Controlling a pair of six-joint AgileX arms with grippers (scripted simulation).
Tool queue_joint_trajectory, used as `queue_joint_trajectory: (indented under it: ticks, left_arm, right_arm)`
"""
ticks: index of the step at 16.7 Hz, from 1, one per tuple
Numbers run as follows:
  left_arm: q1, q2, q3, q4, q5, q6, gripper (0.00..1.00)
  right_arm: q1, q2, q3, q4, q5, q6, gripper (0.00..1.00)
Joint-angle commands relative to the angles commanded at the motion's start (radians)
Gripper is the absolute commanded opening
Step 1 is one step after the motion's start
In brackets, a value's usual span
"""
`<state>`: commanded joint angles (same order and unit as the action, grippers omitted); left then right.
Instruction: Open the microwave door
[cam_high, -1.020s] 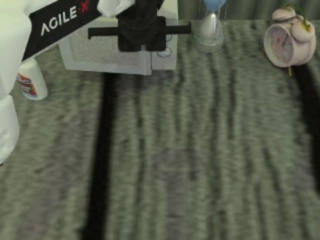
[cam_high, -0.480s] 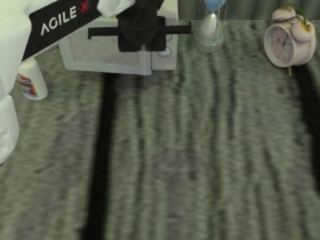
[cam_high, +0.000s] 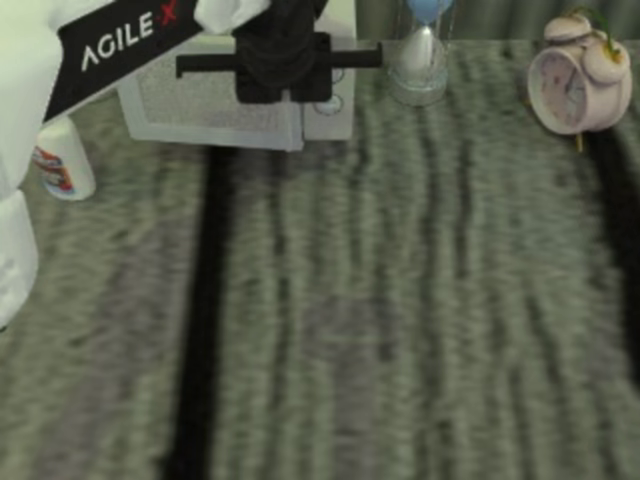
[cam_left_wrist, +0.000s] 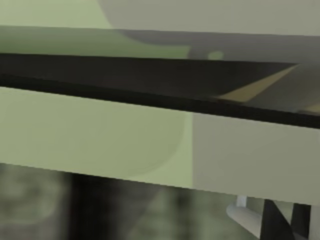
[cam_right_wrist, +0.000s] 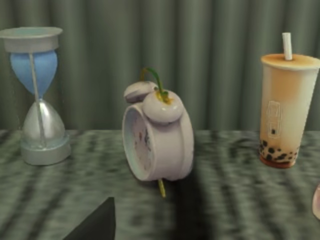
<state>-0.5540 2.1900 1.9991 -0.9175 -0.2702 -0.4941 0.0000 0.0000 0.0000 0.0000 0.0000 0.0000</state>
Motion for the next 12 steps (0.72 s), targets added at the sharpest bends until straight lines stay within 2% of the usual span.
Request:
queue_joint_trajectory:
  ticks: [3, 8, 12]
  left_arm:
    - [-0.005, -0.008, -0.018, 0.012, 0.01, 0.006, 0.0]
    - [0.008, -0.084, -0.144, 0.069, 0.042, 0.086, 0.0]
    - [0.009, -0.098, -0.156, 0.081, 0.046, 0.096, 0.0]
  right_arm:
    - [0.0, 0.0, 0.0, 0.0, 0.0, 0.0, 1.0]
    - [0.0, 0.0, 0.0, 0.0, 0.0, 0.0, 1.0]
    - [0.0, 0.0, 0.0, 0.0, 0.0, 0.0, 1.0]
